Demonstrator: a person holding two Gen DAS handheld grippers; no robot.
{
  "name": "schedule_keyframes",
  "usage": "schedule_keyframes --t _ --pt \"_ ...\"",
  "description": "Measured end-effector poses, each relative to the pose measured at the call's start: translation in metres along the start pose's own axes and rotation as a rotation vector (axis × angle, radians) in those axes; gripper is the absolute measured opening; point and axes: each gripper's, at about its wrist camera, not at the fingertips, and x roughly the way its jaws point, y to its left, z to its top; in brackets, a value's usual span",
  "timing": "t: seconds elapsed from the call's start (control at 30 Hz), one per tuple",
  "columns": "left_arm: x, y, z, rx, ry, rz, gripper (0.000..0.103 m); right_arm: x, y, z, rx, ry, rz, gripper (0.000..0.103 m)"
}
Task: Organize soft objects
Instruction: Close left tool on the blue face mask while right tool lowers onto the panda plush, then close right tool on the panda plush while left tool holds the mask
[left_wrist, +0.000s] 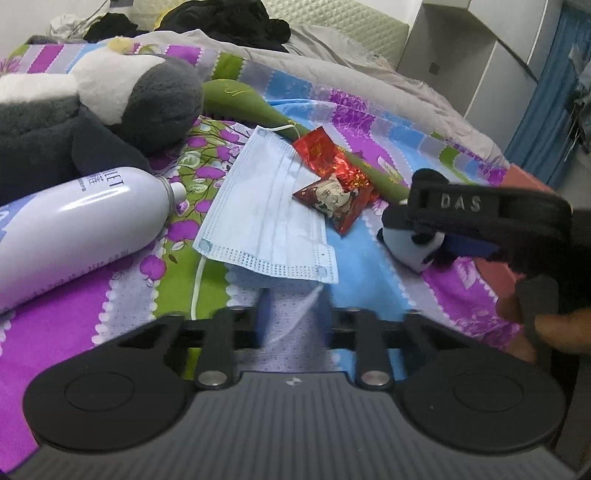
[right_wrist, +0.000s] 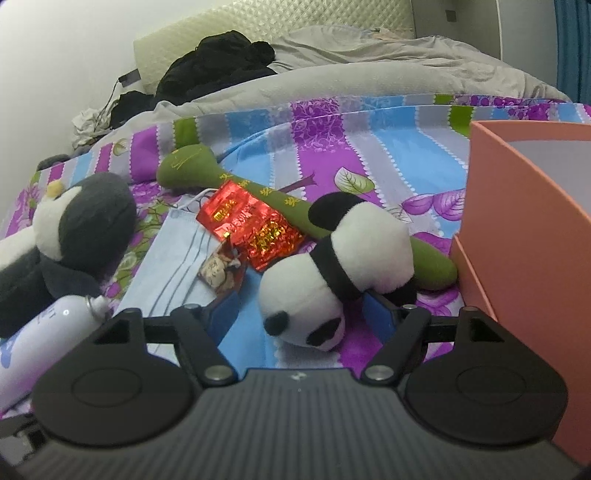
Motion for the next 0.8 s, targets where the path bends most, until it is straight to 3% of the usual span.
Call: schedule_keyframes --t 0.07,0.17,0.8 --pt "0.0 0.001 0.001 -0.011 0.017 0.007 0.006 0.0 0.0 0.001 -0.004 -0.005 0.005 0.069" --pt "-0.006 0.004 0.002 -0.049 0.027 -0.004 0.004 -0.004 -0.001 -0.001 -0.008 0.012 0.019 0.05" --pt "-0.12 -0.016 -0.018 -0.123 -0.041 -0.066 0.002 -0.094 0.005 -0.03 -0.057 0.049 0.062 0.043"
